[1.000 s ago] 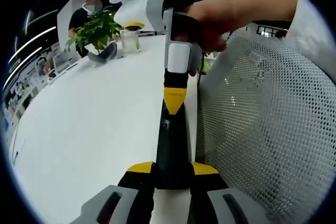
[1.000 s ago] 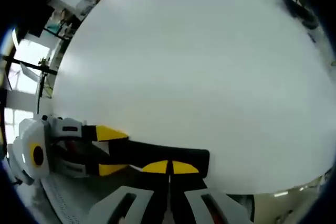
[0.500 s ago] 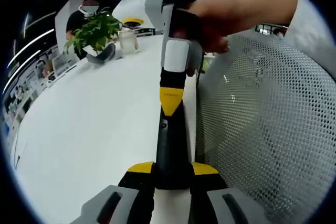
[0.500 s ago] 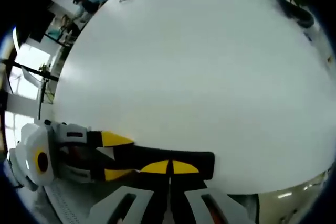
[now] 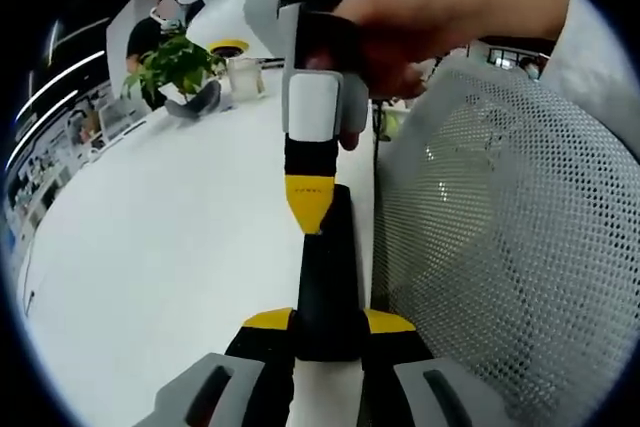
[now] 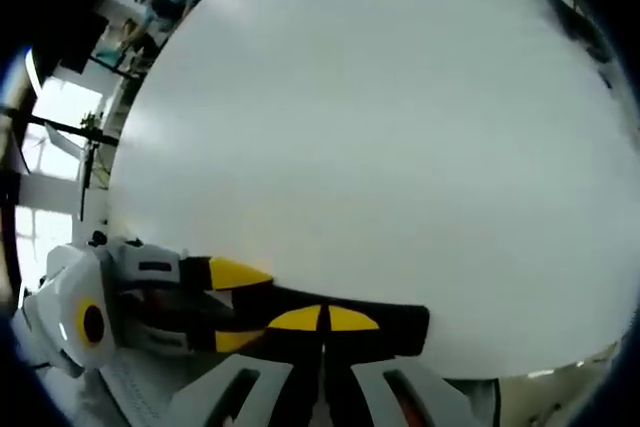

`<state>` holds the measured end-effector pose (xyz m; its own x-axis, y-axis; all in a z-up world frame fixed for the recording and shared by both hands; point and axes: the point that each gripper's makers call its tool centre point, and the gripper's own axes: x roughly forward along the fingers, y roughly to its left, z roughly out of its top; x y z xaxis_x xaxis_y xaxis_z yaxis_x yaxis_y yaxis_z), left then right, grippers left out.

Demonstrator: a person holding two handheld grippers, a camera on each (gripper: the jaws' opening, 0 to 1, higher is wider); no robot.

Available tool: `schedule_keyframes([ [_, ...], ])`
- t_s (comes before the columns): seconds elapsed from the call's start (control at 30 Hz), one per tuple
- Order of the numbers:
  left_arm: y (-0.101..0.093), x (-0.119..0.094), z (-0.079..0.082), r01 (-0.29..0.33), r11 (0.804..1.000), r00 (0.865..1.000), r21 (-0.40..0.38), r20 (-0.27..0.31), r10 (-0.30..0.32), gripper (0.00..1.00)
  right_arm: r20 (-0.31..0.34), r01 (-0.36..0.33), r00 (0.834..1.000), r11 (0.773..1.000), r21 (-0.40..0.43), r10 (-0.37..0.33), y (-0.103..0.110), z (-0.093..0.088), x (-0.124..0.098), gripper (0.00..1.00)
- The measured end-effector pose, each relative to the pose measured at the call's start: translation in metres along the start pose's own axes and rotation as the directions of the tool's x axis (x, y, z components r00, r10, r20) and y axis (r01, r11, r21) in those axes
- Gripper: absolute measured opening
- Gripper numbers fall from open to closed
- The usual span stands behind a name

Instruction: Press the specified remote control buttons in sequence, fully releasing each button before pressing the next.

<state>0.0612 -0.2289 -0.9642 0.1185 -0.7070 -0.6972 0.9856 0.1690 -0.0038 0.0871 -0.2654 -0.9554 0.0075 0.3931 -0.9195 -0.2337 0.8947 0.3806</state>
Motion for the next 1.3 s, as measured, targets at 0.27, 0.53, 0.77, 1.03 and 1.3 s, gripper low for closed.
schedule_keyframes([
  [0.27,-0.001,0.001,0.0,0.003,1.0,1.0,0.002,0.006,-0.003,0.24,-0.02,0.015,1.0,1.0,-0.01,-0.015,0.0,-0.003,0.006,0.0],
  [0.53,0.0,0.001,-0.001,-0.002,1.0,1.0,-0.003,0.015,0.002,0.24,-0.022,0.037,0.999,0.998,-0.041,-0.038,0.001,-0.001,0.01,0.0],
  [0.77,0.001,0.001,-0.001,-0.005,1.0,1.0,-0.005,0.017,0.005,0.24,-0.042,0.067,0.997,0.996,-0.059,-0.069,0.0,0.001,0.011,0.0],
  [1.03,0.001,0.001,-0.001,-0.006,1.0,1.0,-0.006,0.021,0.006,0.24,-0.027,0.054,0.998,0.998,-0.03,-0.054,-0.001,-0.001,0.01,0.0],
  [1.3,0.001,0.002,0.0,-0.007,1.0,1.0,-0.009,0.019,0.007,0.24,0.021,0.065,0.998,0.998,-0.024,-0.064,-0.003,0.001,0.009,0.0],
])
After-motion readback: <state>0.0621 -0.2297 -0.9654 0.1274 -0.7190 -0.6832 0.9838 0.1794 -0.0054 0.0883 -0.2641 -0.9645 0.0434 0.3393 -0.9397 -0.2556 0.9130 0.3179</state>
